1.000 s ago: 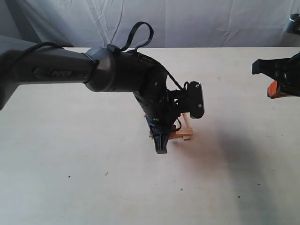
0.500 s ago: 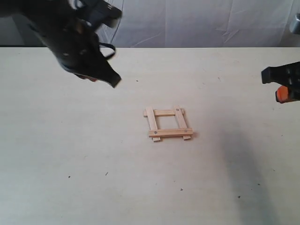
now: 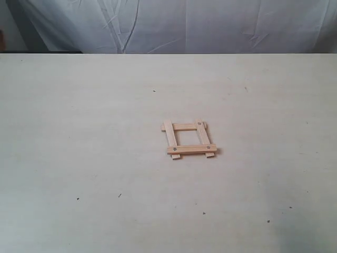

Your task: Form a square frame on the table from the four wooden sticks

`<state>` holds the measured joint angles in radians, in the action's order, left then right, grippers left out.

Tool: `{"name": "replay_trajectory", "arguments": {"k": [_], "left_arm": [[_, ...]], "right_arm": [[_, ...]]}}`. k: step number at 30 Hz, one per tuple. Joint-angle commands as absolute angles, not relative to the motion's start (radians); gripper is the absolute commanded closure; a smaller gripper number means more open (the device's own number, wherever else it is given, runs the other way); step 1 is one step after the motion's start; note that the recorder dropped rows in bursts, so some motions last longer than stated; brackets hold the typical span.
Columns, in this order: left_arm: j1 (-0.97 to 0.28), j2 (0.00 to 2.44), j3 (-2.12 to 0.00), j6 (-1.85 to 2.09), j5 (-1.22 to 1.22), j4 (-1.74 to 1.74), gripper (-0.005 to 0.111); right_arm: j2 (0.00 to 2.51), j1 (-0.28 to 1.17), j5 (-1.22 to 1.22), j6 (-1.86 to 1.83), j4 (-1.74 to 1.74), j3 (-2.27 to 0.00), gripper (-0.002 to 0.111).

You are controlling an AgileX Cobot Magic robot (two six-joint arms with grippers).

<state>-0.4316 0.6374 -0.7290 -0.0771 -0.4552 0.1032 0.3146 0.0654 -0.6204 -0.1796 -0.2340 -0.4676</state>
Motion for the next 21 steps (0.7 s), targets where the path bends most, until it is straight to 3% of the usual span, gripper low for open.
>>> {"name": "replay_trajectory", "arguments": {"k": [1,9,21], "left_arm": [[-0.43,0.489,-0.611,-0.085,-0.377,0.176,0.106],[-0.43,0.389,-0.537,-0.085,-0.447,0.2,0.106],[-0.43,0.385,-0.537,-0.084,-0.452,0.202,0.106]], "right_arm": [[0.141,0.061,-0.518,-0.189,-0.223,-0.387,0.109],[0.011,0.061,-0.542,-0.185,-0.248,-0.372,0.109],[0.005,0.061,-0.542,-0.185,-0.252,-0.342,0.109]]}}
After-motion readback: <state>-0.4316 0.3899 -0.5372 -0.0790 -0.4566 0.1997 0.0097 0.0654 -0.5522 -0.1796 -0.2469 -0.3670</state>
